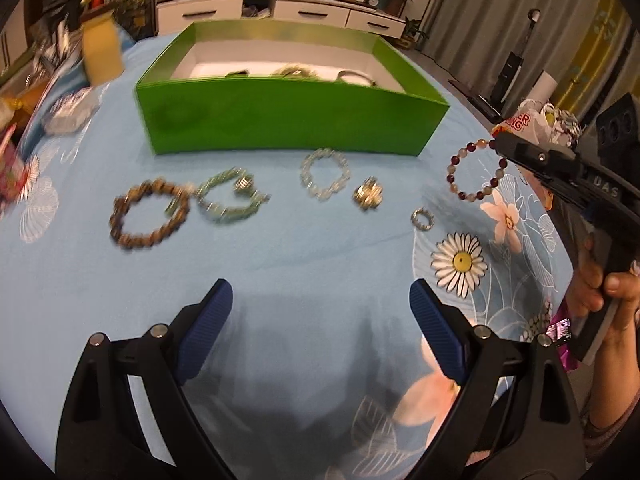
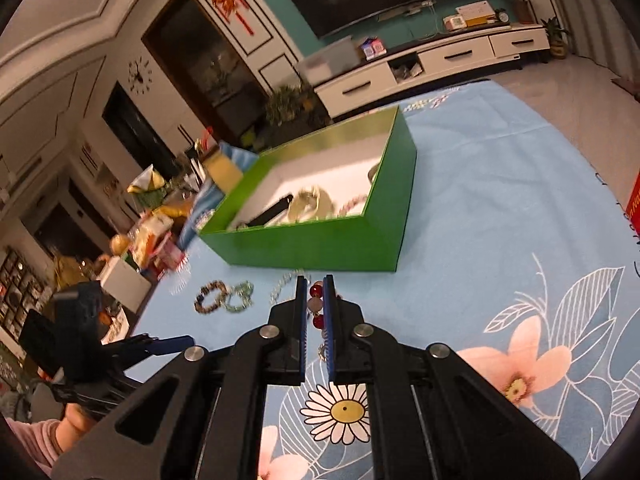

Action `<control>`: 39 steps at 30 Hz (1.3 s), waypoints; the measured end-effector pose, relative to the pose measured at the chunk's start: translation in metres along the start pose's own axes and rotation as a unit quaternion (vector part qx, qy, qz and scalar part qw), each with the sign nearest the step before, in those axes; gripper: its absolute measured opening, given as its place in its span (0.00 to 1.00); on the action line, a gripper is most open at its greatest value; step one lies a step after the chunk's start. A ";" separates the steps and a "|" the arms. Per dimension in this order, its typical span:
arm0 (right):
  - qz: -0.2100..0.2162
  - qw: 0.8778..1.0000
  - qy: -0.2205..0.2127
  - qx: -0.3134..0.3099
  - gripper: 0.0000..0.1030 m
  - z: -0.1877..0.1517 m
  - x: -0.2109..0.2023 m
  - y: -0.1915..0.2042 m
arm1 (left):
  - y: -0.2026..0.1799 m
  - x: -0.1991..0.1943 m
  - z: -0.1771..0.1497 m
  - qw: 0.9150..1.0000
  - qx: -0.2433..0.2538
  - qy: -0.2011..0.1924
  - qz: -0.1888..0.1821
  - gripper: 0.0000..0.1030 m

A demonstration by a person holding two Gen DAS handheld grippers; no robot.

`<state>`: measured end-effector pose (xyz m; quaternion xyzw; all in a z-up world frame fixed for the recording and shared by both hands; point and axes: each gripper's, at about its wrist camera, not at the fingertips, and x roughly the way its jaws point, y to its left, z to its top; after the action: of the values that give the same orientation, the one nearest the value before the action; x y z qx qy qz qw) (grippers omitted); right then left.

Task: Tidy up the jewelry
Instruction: 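Lift the red-and-white bracelet with the right tool while the left tool grasps the gold flower charm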

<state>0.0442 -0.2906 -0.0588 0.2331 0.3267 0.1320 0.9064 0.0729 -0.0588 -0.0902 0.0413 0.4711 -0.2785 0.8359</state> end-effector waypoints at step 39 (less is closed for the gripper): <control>0.003 1.000 -0.011 -0.005 0.07 -0.013 0.002 0.000 | -0.027 0.050 0.045 0.999 0.023 -0.022 -0.022 0.21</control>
<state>0.0369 -0.2849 -0.0686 0.2313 0.3156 0.1334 0.9105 0.1140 -0.1176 -0.1002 0.0439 0.4466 -0.3082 0.8388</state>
